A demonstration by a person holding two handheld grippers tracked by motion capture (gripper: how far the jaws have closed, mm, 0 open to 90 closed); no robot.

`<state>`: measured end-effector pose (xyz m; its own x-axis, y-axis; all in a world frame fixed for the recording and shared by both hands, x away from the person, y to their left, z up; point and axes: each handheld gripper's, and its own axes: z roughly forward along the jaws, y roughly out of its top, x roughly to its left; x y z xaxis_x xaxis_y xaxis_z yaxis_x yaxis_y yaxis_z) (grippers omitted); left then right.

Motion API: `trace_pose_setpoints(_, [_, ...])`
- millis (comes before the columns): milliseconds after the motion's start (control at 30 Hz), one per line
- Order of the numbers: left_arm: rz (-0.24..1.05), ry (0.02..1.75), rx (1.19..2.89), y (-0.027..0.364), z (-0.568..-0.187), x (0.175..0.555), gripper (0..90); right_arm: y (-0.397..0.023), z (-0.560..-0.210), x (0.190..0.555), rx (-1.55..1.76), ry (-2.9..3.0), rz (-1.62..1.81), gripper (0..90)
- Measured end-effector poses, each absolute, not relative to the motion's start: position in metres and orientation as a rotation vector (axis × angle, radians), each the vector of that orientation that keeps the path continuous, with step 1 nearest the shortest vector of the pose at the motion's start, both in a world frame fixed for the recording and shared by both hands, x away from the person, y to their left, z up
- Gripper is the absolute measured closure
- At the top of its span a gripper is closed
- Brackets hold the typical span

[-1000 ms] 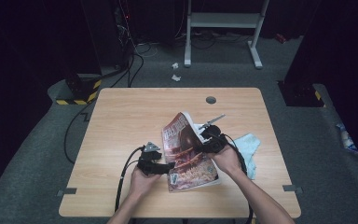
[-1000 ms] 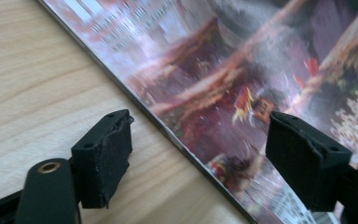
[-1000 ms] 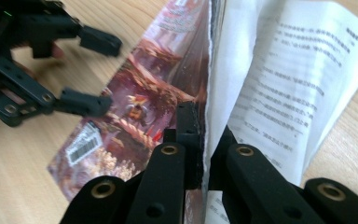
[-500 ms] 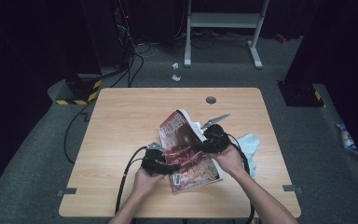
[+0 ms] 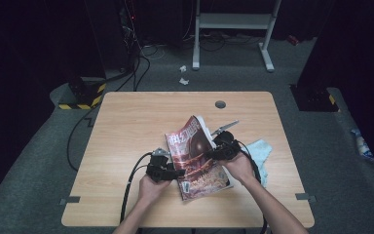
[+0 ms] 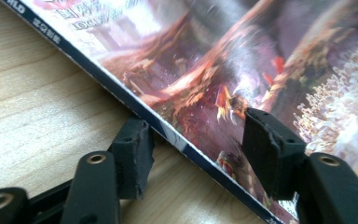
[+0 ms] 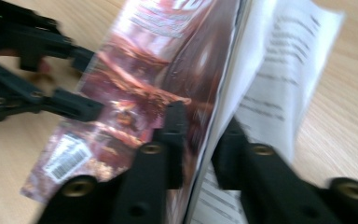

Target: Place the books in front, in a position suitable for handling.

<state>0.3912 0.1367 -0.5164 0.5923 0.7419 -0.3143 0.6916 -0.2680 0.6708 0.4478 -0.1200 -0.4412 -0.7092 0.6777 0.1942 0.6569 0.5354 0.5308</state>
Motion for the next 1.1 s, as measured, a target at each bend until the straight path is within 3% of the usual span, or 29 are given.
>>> trace_pose_setpoints(133, [0.081, 1.137, 2.015, 0.137, -0.516, 0.391, 47.6, -0.132, -0.450, 0.457, 1.264, 2.669, 0.759, 64.1])
trace_pose_setpoints(433, [0.081, 1.144, 2.017, 0.136, -0.516, 0.391, 47.6, -0.151, -0.464, 0.460, 1.282, 2.617, 0.557, 85.7])
trace_pose_setpoints(1100, [0.042, 1.175, 2.005, 0.136, -0.514, 0.393, 42.8, -0.142, -0.488, 0.450, 1.300, 2.625, 0.502, 89.4])
